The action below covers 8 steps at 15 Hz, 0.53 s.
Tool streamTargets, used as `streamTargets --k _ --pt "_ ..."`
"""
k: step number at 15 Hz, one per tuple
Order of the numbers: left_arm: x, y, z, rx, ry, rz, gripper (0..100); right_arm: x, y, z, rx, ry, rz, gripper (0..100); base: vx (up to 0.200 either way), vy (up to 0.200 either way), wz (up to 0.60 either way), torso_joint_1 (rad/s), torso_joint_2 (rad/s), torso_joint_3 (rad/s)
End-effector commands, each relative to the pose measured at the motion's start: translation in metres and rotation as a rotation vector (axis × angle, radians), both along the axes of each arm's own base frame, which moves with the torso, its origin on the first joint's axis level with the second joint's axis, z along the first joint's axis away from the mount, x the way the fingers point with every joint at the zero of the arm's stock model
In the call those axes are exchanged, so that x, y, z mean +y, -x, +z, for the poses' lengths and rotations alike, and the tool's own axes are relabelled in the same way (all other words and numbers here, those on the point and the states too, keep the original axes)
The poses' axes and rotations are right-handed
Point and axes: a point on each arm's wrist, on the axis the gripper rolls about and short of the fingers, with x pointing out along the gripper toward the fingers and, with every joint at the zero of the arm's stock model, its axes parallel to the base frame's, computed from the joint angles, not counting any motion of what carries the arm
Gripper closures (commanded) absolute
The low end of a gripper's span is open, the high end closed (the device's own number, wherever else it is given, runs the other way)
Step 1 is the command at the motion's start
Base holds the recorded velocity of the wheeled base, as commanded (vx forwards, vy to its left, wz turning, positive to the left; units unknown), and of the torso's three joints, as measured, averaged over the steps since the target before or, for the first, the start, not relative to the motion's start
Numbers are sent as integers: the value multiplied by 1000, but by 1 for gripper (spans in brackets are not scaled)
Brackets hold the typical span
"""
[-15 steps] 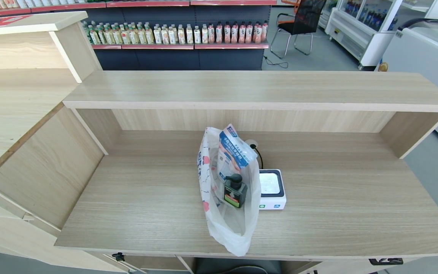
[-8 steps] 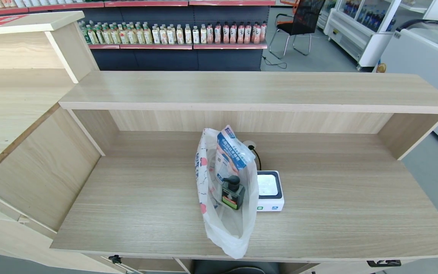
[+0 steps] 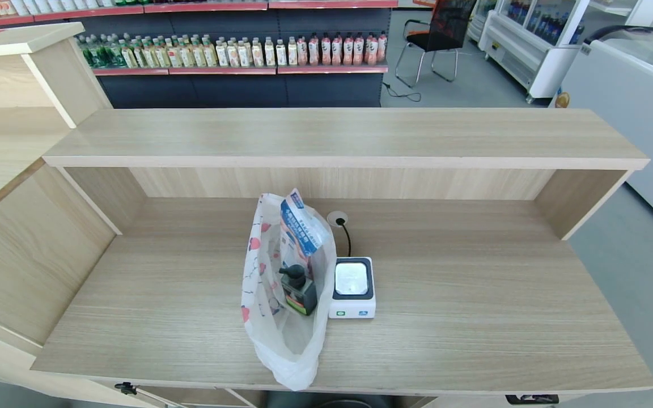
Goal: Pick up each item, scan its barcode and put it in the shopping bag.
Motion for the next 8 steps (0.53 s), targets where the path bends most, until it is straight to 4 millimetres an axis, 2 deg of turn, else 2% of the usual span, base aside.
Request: streamTargets --k 1,3,7,8 --pt "0 0 0 0 -2 1 0 0 0 0 4 2 0 100 0 0 0 0 0 0" --pt "0 -1 0 12 -5 -1 0 0 0 0 4 1 0 100 0 0 0 0 0 0" --pt "0 -1 0 9 -5 1 0 0 0 0 4 1 0 100 200 0 0 -4 1 2" --pt "0 0 0 0 -2 1 0 0 0 0 4 -1 0 100 0 0 0 0 0 0"
